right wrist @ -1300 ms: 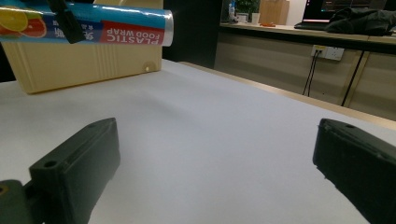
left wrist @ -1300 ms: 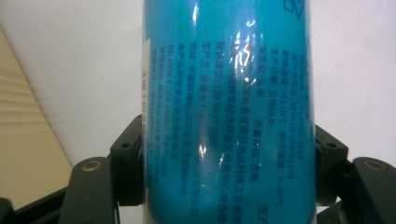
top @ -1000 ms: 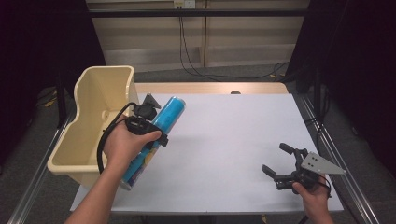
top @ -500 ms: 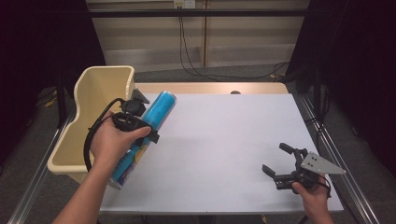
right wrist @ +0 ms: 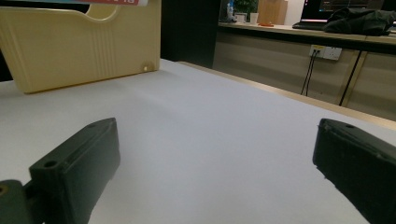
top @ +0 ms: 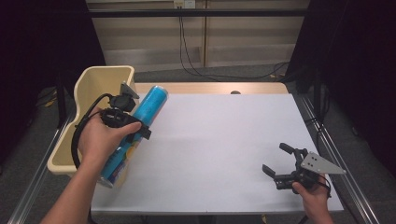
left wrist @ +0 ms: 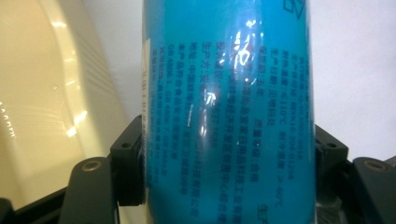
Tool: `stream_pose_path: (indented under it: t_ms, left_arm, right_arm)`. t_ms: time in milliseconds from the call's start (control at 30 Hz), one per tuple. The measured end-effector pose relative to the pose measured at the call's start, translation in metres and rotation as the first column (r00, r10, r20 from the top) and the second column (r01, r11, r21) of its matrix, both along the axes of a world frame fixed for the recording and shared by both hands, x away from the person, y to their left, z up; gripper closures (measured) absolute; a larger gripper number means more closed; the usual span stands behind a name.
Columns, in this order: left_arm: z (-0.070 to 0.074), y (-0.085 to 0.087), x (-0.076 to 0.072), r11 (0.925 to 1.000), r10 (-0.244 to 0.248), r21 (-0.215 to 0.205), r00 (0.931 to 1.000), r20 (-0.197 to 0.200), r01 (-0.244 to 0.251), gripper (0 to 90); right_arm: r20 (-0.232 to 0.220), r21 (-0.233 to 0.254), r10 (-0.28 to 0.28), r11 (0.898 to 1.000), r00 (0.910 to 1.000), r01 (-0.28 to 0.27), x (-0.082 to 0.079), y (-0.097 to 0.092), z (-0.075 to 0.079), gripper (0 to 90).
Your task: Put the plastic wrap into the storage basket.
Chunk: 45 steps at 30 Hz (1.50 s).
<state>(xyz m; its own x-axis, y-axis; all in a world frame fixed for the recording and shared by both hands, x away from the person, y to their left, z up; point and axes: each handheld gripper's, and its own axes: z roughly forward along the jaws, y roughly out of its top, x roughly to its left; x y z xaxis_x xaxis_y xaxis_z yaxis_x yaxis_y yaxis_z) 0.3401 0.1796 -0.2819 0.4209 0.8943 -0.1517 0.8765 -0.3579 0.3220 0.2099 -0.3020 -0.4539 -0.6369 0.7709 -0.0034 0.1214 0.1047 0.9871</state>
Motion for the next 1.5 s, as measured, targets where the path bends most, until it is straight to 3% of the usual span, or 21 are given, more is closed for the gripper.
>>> stream_pose_path:
  t_ms: [633, 1033, 1233, 1500]
  left_arm:
    - [0.022, 0.032, -0.001, 0.9984, 0.056, -0.001, 0.9984, 0.008, -0.056, 32.2]
    - [0.028, 0.046, -0.001, 0.9961, 0.088, 0.008, 0.9960, 0.013, -0.088, 32.2]
    - [0.031, 0.058, -0.003, 0.9906, 0.136, 0.002, 0.9904, 0.020, -0.137, 32.2]
    - [0.030, 0.073, -0.004, 0.9867, 0.162, 0.007, 0.9866, 0.018, -0.162, 32.2]
  right_arm:
    - [-0.001, -0.002, -0.001, 1.000, 1.0000, 0.001, 0.000, 0.001, 0.000, 0.5]
    - [0.002, -0.005, 0.002, 1.000, 1.0000, -0.002, 0.000, 0.001, 0.000, 0.5]
    - [0.001, -0.005, 0.003, 1.000, 1.0000, -0.003, 0.000, 0.001, 0.000, 0.5]
    - [0.000, -0.005, 0.002, 1.000, 1.0000, -0.002, 0.000, 0.001, 0.000, 0.5]
